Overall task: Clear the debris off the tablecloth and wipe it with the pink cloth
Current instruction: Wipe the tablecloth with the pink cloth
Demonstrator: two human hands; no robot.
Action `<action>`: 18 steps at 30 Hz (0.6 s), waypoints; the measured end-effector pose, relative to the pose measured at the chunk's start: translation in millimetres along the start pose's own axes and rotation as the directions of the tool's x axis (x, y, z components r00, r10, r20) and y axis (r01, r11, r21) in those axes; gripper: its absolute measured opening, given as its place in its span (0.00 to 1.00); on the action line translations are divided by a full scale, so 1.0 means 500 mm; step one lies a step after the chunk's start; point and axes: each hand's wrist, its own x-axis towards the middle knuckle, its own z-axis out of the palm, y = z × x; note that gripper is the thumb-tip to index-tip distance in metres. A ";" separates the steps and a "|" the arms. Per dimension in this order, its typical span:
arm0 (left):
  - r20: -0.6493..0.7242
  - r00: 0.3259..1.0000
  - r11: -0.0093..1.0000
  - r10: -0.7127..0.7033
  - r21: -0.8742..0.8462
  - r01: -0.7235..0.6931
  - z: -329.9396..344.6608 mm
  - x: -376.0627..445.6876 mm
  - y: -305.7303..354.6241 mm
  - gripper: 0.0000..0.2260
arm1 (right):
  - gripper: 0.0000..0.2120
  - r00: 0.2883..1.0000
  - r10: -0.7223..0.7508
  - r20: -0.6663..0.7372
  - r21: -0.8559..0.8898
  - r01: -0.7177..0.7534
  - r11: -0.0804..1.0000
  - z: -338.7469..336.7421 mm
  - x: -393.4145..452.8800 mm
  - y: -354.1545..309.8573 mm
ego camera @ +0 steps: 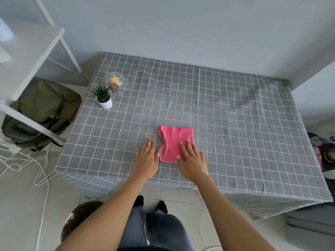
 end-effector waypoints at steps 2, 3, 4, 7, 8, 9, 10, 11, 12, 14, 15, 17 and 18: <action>-0.020 1.000 1.000 0.019 0.005 -0.019 0.014 -0.013 0.015 0.25 | 0.30 1.000 -0.020 0.006 -0.015 0.020 1.000 -0.001 -0.013 0.021; -0.034 0.999 0.999 0.036 0.020 -0.035 0.019 -0.019 0.021 0.25 | 0.31 0.999 -0.033 0.007 -0.030 0.033 0.999 -0.001 -0.016 0.030; -0.047 0.997 0.998 0.058 0.035 -0.056 0.024 -0.024 0.026 0.26 | 0.33 0.999 -0.045 0.014 -0.046 0.046 0.998 -0.002 -0.019 0.037; -0.089 0.988 0.991 0.127 0.044 -0.123 0.030 -0.032 0.040 0.27 | 0.35 0.998 -0.061 0.033 -0.059 0.063 0.996 -0.007 -0.018 0.045; -0.104 0.982 0.987 0.156 0.063 -0.150 0.031 -0.033 0.044 0.27 | 0.35 0.998 -0.060 0.036 -0.052 0.062 0.997 -0.009 -0.015 0.045; -0.114 0.975 0.979 0.189 0.100 -0.178 0.031 -0.030 0.048 0.27 | 0.35 0.998 -0.059 0.035 -0.042 0.060 0.997 -0.011 -0.012 0.044; -0.109 0.970 0.970 0.216 0.138 -0.200 0.030 -0.028 0.052 0.27 | 0.35 0.998 -0.056 0.027 -0.033 0.057 0.998 -0.011 -0.010 0.043; -0.096 0.964 0.956 0.246 0.185 -0.226 0.032 -0.024 0.054 0.27 | 0.35 0.998 -0.054 0.017 -0.030 0.055 0.998 -0.009 -0.008 0.043; -0.054 0.962 0.942 0.267 0.227 -0.248 0.032 -0.022 0.057 0.27 | 0.34 0.999 -0.050 0.005 -0.027 0.050 0.998 -0.006 -0.007 0.043; 0.000 0.961 0.923 0.277 0.277 -0.267 0.037 -0.013 0.063 0.28 | 0.32 0.999 -0.041 -0.029 -0.020 0.041 0.999 0.002 -0.007 0.043; 0.013 0.967 0.927 0.256 0.279 -0.249 0.038 -0.009 0.064 0.29 | 0.32 0.998 -0.037 -0.045 -0.022 0.036 0.999 0.005 -0.008 0.041; 0.026 0.979 0.934 0.201 0.295 -0.200 0.039 -0.004 0.067 0.31 | 0.32 0.998 -0.024 -0.062 -0.039 0.022 0.999 0.007 -0.009 0.038; 0.032 0.983 0.937 0.183 0.297 -0.184 0.039 -0.004 0.067 0.32 | 0.32 0.998 -0.017 -0.063 -0.050 0.014 0.999 0.005 -0.008 0.037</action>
